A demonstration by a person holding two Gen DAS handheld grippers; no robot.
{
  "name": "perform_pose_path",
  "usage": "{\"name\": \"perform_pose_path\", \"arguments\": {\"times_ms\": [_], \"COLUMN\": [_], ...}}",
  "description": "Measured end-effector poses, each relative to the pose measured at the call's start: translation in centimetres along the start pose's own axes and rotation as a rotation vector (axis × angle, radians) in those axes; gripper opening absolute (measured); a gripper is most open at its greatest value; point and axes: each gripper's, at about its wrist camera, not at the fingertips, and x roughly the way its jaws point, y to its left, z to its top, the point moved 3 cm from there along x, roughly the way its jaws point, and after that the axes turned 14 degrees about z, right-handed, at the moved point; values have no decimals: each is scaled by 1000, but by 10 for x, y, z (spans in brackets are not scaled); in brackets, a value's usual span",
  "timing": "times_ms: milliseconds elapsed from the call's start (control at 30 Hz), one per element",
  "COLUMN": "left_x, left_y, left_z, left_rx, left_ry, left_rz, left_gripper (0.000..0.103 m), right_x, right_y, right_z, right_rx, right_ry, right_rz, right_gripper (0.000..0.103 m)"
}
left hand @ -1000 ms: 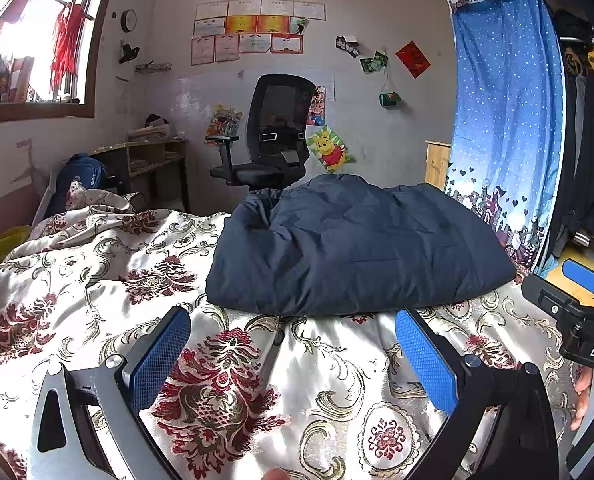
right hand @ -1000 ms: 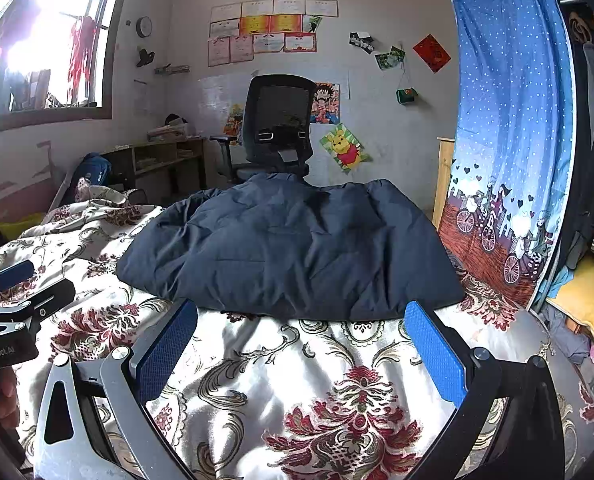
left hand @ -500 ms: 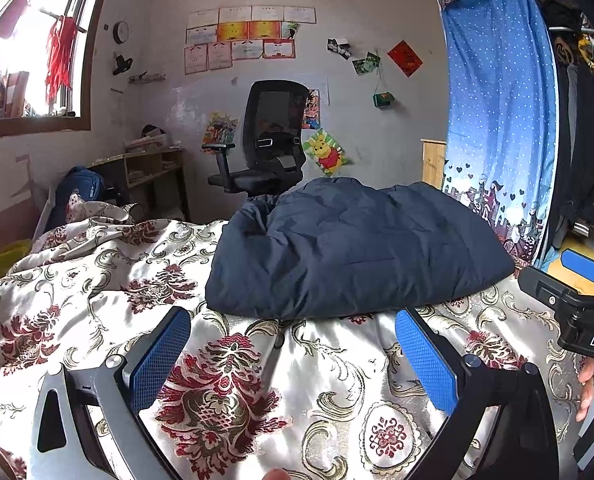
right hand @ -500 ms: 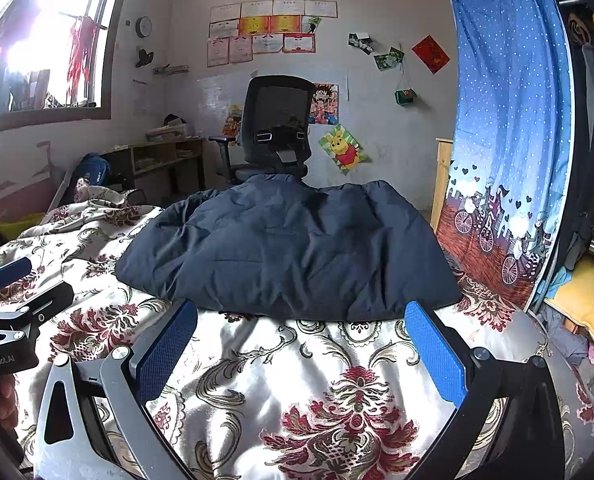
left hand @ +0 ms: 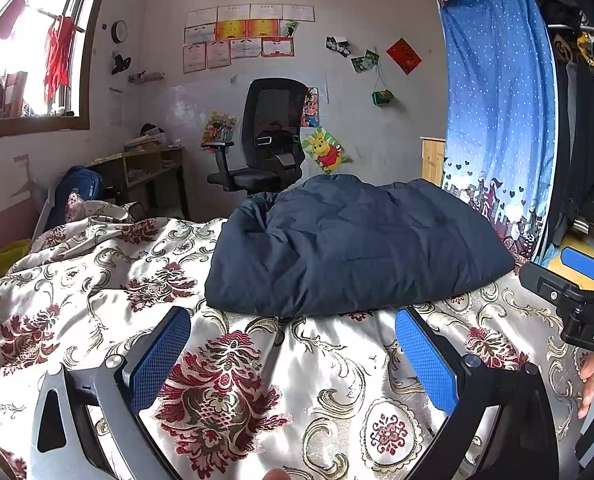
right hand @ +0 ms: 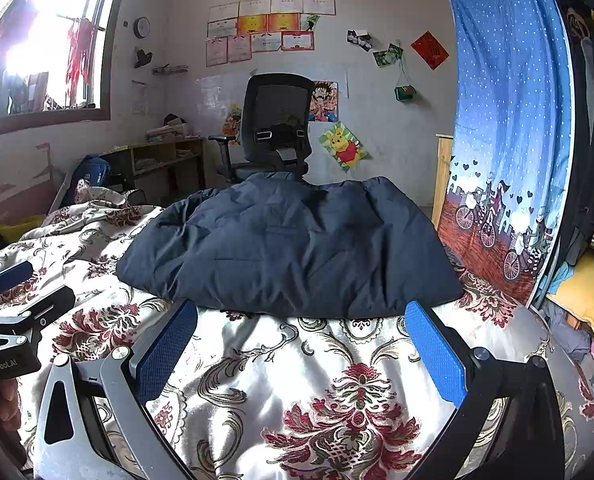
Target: Fold large clothes
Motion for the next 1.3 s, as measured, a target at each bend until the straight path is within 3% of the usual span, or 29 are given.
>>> {"name": "perform_pose_path", "arguments": {"times_ms": [1300], "left_x": [1], "left_y": [2], "left_z": [-4], "left_rx": [0], "left_ry": [7], "left_rz": [-5], "left_gripper": [103], "right_x": [1], "right_y": [3], "right_z": [-3], "right_rx": [13], "right_ry": [9], "right_rz": [-6], "right_gripper": [102]}}
